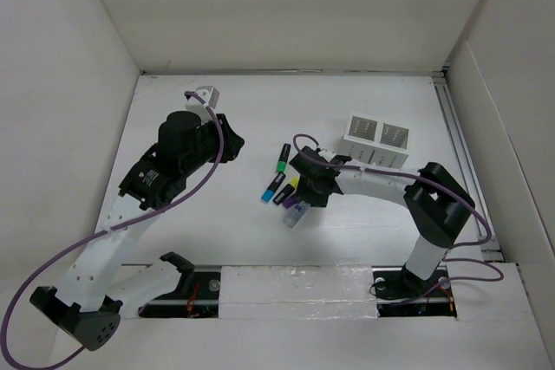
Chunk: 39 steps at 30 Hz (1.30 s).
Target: Organize the desk
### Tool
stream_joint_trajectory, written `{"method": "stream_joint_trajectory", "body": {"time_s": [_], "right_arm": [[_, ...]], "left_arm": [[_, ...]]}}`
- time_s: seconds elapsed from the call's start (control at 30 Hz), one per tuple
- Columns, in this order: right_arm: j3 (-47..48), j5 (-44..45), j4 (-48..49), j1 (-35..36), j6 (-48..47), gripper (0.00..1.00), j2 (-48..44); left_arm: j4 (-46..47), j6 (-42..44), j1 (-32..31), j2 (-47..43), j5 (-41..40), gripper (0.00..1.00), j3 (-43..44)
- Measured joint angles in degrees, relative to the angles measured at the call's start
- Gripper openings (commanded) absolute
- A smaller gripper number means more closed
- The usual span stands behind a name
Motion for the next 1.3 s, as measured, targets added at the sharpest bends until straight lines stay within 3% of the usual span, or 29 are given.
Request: {"method": "stream_joint_trajectory", "body": {"time_s": [0.23,0.27,0.33,0.37,0.47,0.57,0.9,1.03,1.1,1.3], "right_arm": [[-1.51,0.04,1.18,-0.57,0.39,0.51,0.0],[-1.53,0.09,1.25,-0.68,0.39,0.4,0.0],[-2.01,0.26,1.86,-0.76,0.66,0.35,-0.11],[-2.36,0.26,2.4,-0.79,0.57,0.26,-0.37],[-3.45,0.48,3.1,-0.83,1.01,0.12,-1.29],[-4.15,1.2,2.64,-0.83,0.94,0.05,-2.16],[-2.47,7.67,-4.09,-0.87,-1.33,0.01,-19.71],[0.39,9.66,-6.54,-6.08,-3.67,0.03,-26.43],[2.82,10.67,-6.93,-12.68,-6.19,0.03,-29.2],[10.36,13.2,-6.95,-26.53,-11.45,0.03,-26.67]], "left_arm": [[0.02,0.02,0.0,-0.02,-0.22,0.18,0.09],[0.0,0.02,0.0,-0.02,-0.24,0.18,0.09],[0.0,0.0,0.0,-0.02,-0.31,0.18,0.09],[0.0,0.0,0.0,-0.02,-0.37,0.18,0.09],[0.02,-0.07,0.0,-0.02,-0.44,0.18,0.09],[0.02,-0.11,0.0,-0.02,-0.39,0.18,0.09],[1.33,-1.27,0.0,-0.02,0.24,0.19,0.09],[1.88,-1.62,0.0,0.11,1.44,0.19,0.09],[2.03,-1.62,0.0,0.33,1.99,0.19,0.09],[2.84,-1.75,0.0,1.36,4.63,0.19,0.09]]}}
